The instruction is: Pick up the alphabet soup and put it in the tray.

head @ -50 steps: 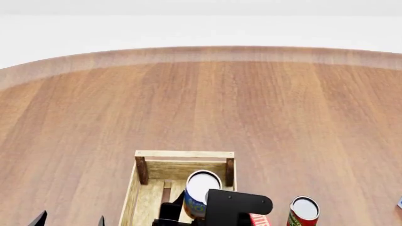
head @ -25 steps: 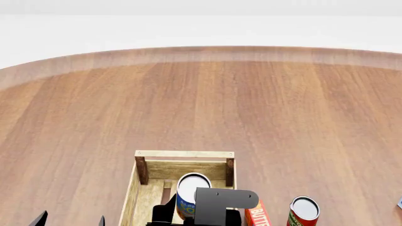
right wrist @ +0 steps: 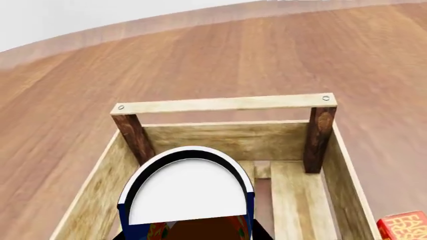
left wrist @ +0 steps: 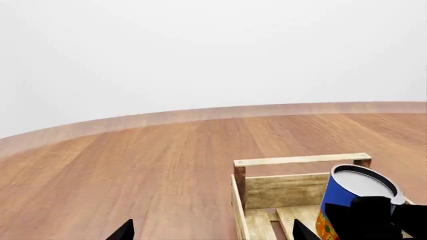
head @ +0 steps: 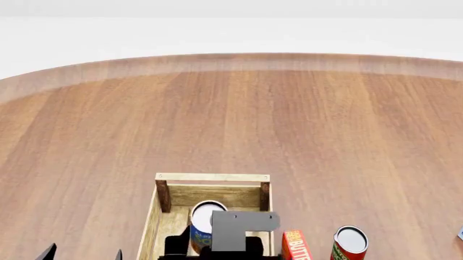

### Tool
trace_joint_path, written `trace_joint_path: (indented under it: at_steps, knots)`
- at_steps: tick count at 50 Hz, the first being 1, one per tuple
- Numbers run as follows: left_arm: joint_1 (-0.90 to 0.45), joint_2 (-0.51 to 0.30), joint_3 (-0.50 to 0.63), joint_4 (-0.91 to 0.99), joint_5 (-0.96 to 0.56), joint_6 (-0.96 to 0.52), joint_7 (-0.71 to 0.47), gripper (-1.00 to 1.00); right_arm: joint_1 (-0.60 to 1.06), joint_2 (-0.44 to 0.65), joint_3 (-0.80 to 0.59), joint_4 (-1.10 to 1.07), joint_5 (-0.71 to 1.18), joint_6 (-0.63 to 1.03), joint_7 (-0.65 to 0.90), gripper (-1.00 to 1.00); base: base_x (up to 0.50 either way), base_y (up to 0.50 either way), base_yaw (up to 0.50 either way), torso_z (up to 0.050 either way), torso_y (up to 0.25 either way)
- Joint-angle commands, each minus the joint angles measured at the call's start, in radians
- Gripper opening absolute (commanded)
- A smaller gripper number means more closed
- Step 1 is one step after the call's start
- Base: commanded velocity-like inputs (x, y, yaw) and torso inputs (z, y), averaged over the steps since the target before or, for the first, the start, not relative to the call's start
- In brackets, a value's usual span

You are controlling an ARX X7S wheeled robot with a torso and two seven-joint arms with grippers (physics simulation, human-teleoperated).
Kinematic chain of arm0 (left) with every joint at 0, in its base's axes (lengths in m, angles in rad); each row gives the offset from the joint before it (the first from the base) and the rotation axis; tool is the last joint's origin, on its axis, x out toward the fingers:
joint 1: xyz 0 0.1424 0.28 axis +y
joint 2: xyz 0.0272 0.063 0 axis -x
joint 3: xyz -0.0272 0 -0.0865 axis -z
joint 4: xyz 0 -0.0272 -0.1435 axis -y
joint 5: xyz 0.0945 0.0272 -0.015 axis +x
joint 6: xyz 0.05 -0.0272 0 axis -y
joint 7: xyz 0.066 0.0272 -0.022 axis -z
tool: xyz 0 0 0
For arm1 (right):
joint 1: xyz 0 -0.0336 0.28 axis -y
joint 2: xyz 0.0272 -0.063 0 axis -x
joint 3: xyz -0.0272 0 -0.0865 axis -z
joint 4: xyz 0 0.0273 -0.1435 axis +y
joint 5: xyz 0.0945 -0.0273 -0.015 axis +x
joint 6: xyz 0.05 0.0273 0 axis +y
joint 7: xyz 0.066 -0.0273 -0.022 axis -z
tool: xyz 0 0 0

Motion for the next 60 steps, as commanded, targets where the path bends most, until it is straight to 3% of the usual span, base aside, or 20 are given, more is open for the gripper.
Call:
trace_joint_path:
  at_steps: [1,7,17,27,60]
  knots:
    - [-0.002,-0.002,0.003,-0.001,-0.003,0.001,-0.001,1.0,0.111,-0.021,-0.144,0.168,0.098,-0.082,-0.023,-1.0,0.0,0.0,0.0,0.0,0.0]
    - [-0.002,-0.004,0.002,-0.002,-0.006,0.002,-0.004,1.0,0.16,-0.022,-0.27,0.243,0.206,-0.145,-0.011,-1.0,0.0,0.0,0.0,0.0,0.002]
    - [-0.004,-0.005,0.007,-0.002,-0.004,0.002,-0.007,1.0,0.254,-0.023,-0.627,0.365,0.538,-0.292,0.01,-1.0,0.0,0.0,0.0,0.0,0.0]
    - [-0.002,-0.008,0.01,0.001,-0.005,0.004,-0.011,1.0,0.297,-0.023,-0.83,0.401,0.74,-0.35,0.009,-1.0,0.0,0.0,0.0,0.0,0.001]
    - [-0.01,-0.012,0.018,-0.006,-0.011,0.003,-0.018,1.0,0.309,-0.023,-0.898,0.427,0.811,-0.325,-0.022,-1.0,0.0,0.0,0.0,0.0,0.001]
